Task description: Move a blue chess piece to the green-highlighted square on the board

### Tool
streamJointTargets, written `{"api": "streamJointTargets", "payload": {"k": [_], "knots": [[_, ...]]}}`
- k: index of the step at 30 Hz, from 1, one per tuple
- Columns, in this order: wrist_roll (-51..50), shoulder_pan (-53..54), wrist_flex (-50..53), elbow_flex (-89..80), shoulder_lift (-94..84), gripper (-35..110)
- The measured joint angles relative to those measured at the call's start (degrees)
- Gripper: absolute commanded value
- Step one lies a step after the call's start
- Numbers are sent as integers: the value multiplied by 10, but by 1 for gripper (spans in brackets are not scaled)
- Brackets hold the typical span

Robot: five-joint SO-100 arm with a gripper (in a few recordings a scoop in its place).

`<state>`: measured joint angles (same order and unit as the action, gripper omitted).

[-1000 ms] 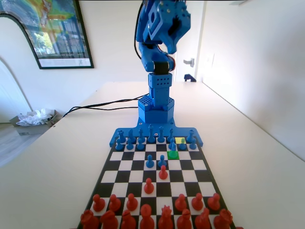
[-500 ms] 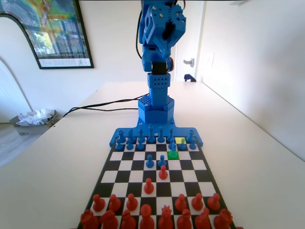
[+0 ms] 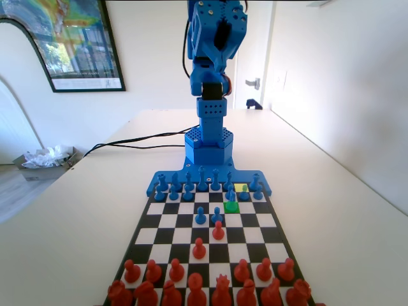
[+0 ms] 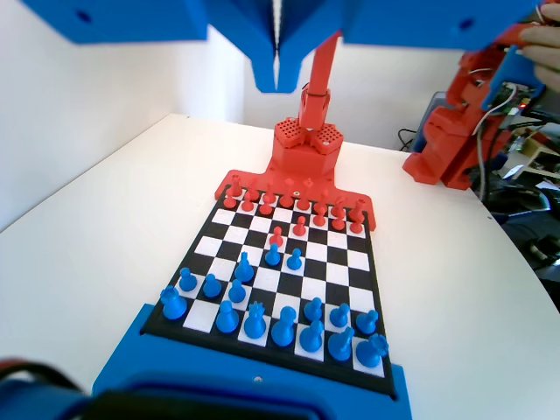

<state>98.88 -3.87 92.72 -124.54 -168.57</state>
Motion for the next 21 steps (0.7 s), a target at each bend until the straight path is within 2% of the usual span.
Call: {"api": "streamJointTargets", "payload": {"k": [21], "knots": [[-5,35,-17,-11,-53,2]]}}
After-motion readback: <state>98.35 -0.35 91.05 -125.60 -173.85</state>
